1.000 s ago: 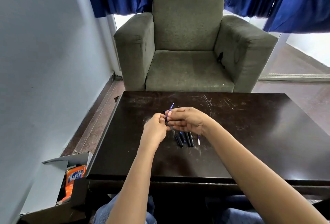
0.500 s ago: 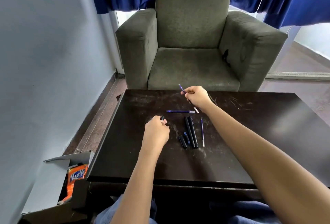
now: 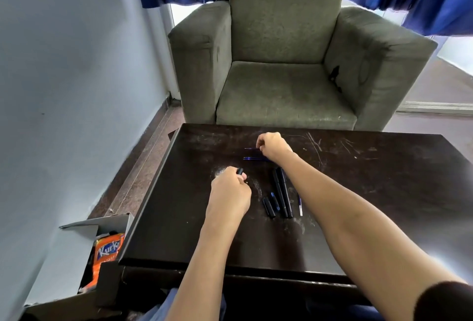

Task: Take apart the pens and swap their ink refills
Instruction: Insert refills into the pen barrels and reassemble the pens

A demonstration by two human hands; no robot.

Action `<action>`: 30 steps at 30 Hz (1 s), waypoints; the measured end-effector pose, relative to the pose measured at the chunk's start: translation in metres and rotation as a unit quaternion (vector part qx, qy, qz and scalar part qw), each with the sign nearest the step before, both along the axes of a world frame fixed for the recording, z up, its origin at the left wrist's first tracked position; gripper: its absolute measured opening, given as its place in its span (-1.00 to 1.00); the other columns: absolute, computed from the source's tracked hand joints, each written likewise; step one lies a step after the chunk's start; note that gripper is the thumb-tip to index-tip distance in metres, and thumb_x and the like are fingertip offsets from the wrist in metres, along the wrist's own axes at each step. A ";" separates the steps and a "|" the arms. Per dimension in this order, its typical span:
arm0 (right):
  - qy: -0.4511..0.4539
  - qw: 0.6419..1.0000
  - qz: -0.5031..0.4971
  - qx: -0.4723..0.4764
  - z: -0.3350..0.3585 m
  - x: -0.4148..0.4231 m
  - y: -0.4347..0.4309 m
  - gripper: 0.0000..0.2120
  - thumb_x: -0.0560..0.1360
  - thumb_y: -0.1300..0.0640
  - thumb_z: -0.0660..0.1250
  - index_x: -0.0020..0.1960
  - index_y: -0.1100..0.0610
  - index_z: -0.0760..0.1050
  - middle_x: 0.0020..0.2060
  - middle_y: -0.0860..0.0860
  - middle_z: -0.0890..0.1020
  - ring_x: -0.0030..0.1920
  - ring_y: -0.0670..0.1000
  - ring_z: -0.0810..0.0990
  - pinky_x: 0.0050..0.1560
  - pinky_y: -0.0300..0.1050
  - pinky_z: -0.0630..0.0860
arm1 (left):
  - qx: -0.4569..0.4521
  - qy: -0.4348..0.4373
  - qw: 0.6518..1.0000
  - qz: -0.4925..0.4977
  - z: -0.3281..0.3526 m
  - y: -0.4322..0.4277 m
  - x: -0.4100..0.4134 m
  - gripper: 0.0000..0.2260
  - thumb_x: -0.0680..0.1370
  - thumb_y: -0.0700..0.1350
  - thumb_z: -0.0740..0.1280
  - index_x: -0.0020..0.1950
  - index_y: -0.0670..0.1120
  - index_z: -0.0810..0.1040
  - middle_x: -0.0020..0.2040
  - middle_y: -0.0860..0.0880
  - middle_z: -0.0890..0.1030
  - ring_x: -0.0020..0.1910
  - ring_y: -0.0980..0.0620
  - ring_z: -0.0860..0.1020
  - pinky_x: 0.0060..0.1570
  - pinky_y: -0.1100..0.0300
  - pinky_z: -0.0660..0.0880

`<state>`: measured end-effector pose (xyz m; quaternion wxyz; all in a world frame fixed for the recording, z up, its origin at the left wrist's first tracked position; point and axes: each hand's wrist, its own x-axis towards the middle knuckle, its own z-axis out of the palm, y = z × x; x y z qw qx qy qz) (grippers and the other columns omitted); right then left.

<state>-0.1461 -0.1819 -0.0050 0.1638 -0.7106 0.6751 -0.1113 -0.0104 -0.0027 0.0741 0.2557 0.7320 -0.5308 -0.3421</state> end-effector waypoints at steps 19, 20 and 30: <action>-0.002 0.998 0.066 0.017 -0.017 0.000 0.001 -0.82 0.49 0.19 0.29 0.06 0.17 0.59 0.01 0.13 0.65 0.07 0.12 0.59 0.10 -0.08 0.51 | -0.002 0.011 1.000 -0.013 0.004 0.004 -0.002 -0.73 0.63 -0.21 0.11 0.29 -0.10 0.46 0.15 -0.09 0.56 -0.04 0.05 0.52 -0.15 0.25 0.41; 0.005 0.997 0.074 0.018 -0.017 -0.001 0.001 -0.81 0.48 0.17 0.32 0.07 0.16 0.59 0.01 0.12 0.64 0.07 0.11 0.58 0.10 -0.07 0.51 | -0.003 0.009 1.000 -0.014 0.004 0.004 -0.002 -0.73 0.63 -0.21 0.11 0.30 -0.10 0.46 0.15 -0.09 0.56 -0.04 0.05 0.52 -0.14 0.24 0.42; 0.023 0.993 0.118 0.000 -0.022 -0.010 0.005 -0.68 0.49 0.20 0.32 0.23 0.04 0.52 0.14 0.08 0.56 0.16 0.10 0.52 0.19 0.00 0.48 | 0.005 0.015 1.000 -0.012 0.007 0.004 -0.003 -0.72 0.63 -0.21 0.10 0.30 -0.10 0.46 0.18 -0.09 0.55 -0.06 0.07 0.49 -0.14 0.26 0.38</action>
